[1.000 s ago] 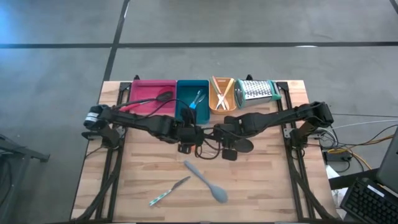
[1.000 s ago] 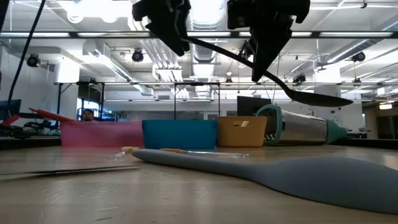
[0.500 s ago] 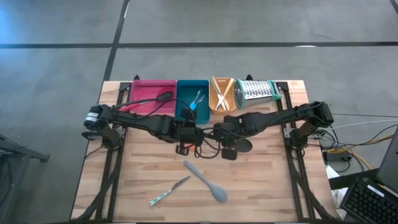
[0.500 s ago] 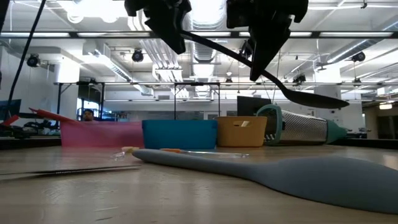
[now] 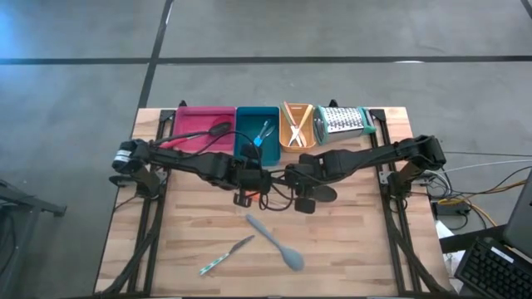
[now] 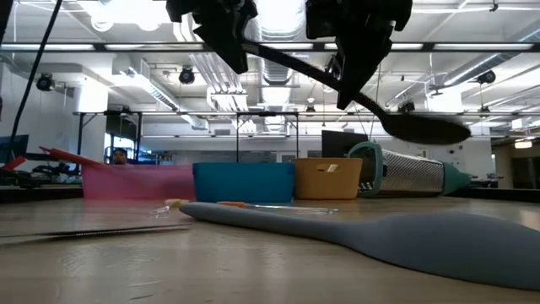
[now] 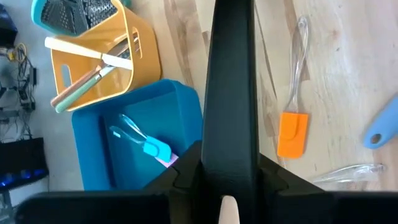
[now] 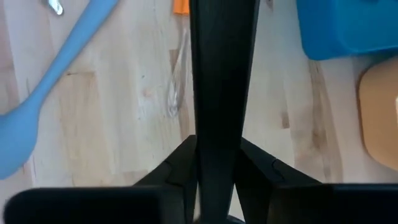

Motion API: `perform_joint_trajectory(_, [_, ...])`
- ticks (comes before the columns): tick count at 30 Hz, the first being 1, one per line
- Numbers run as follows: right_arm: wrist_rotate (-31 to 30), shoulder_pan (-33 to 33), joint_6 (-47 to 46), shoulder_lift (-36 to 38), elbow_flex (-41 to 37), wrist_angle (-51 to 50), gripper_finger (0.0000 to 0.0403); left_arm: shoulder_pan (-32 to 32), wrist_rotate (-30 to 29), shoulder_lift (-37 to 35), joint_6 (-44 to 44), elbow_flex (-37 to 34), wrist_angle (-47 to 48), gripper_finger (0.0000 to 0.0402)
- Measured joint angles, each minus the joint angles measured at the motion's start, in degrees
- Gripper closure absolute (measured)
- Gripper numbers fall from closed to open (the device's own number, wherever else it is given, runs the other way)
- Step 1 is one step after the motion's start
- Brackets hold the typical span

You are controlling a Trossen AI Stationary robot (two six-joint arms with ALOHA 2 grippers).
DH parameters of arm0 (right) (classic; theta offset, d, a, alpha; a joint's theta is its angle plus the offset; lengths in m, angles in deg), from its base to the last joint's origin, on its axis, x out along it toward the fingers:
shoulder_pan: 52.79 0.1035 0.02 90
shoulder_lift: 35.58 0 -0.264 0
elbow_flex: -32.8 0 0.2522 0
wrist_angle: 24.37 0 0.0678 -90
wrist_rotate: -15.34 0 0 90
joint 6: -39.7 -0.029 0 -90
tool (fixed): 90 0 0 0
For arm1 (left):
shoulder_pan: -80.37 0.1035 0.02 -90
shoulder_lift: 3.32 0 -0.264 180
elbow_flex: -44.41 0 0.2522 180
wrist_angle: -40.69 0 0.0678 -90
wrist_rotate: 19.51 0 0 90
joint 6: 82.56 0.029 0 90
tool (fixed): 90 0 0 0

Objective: Pick & Place Kitchen Items
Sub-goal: Put the black spoon into the pink bin

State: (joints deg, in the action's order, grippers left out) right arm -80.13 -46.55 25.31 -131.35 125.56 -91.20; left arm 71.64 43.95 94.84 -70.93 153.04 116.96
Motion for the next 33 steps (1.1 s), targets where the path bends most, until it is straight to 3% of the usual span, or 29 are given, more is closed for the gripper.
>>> perform_joint_trajectory(3, [-0.1, 0.0, -1.1, 0.0, 0.1, -0.4, 0.0267, 0.2, -1.1, -0.6, -0.7, 0.0, 1.2, 0.0390])
perform_joint_trajectory(8, [-0.3, 0.0, -3.0, 0.0, 0.3, -0.1, 0.0194, 1.4, -4.3, -2.8, -2.4, 0.0, 5.3, 0.0392])
perform_joint_trajectory(13, [0.0, 0.0, -3.7, 0.0, 0.3, -0.3, 0.0159, 3.0, -5.0, -6.1, -5.2, -0.8, 8.9, 0.0392])
perform_joint_trajectory(17, [-1.4, 0.0, -3.6, 0.0, 0.6, 0.2, 0.0147, 4.1, -6.0, -8.3, -7.8, -1.5, 12.3, 0.0392])
perform_joint_trajectory(23, [-9.5, 0.1, -1.8, 0.0, 3.1, 1.1, 0.0152, 4.7, -8.8, -11.1, -11.6, -2.4, 18.2, 0.0392])
perform_joint_trajectory(28, [-10.9, 0.1, -0.3, 0.0, 4.9, 1.4, 0.0167, 4.9, -11.6, -14.2, -17.4, -2.5, 27.8, 0.0392])
perform_joint_trajectory(33, [-11.7, 0.1, 1.3, 0.1, 5.0, 1.2, 0.0177, 5.0, -10.7, -20.1, -16.8, -4.5, 27.9, 0.0392])
